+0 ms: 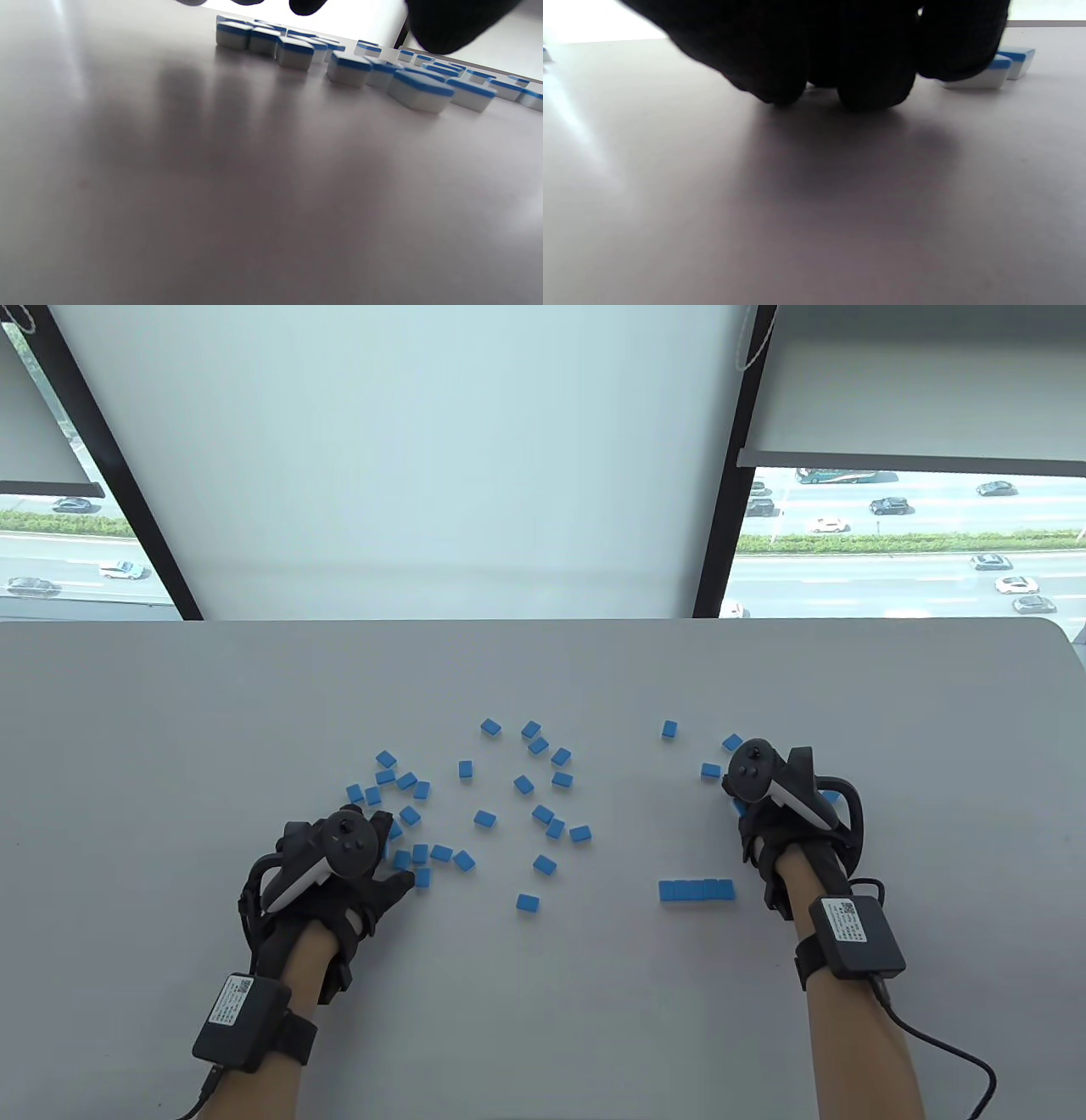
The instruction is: Build mahjong tile wall
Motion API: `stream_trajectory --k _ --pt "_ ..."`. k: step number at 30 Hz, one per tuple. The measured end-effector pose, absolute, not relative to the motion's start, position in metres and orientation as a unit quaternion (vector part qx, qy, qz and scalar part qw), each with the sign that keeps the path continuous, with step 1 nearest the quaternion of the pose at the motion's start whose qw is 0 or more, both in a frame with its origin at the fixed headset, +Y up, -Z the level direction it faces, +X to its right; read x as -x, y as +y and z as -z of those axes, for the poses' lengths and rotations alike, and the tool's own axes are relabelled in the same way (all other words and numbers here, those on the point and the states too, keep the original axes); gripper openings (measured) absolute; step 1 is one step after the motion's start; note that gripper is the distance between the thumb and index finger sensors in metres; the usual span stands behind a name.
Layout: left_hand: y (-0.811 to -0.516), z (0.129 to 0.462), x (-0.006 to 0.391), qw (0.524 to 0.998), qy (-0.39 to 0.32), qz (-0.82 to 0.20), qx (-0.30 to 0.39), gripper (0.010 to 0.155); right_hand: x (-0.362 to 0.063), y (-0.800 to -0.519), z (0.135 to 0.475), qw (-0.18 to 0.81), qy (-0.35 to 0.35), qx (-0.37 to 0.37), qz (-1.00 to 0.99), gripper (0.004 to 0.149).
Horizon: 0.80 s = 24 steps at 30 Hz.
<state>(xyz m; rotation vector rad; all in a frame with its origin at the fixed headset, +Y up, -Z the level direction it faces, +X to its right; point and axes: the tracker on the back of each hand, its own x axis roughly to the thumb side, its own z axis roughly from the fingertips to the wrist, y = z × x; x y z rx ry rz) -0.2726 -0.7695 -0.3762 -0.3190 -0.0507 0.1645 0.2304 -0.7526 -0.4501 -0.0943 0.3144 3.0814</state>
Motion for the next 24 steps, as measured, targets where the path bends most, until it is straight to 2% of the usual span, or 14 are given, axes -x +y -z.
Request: stream_trajectory --k 7,12,20,24 --pt "-0.77 0.377 0.271 0.984 -0.029 -0.082 0.155 0.086 -0.224 -0.75 0.442 0.016 0.085 0.021 -0.996 0.055" --pt "-0.769 0.375 0.271 0.984 -0.033 -0.092 0.151 0.086 -0.216 -0.727 0.427 0.058 0.044 0.01 -0.997 0.058" --pt "-0.769 0.373 0.271 0.983 -0.032 -0.098 0.152 0.086 -0.193 -0.684 0.379 0.093 -0.011 -0.045 -0.995 0.058" --pt "-0.768 0.371 0.272 0.983 -0.031 -0.101 0.15 0.086 -0.179 -0.677 0.355 0.098 -0.044 -0.07 -0.992 0.058"
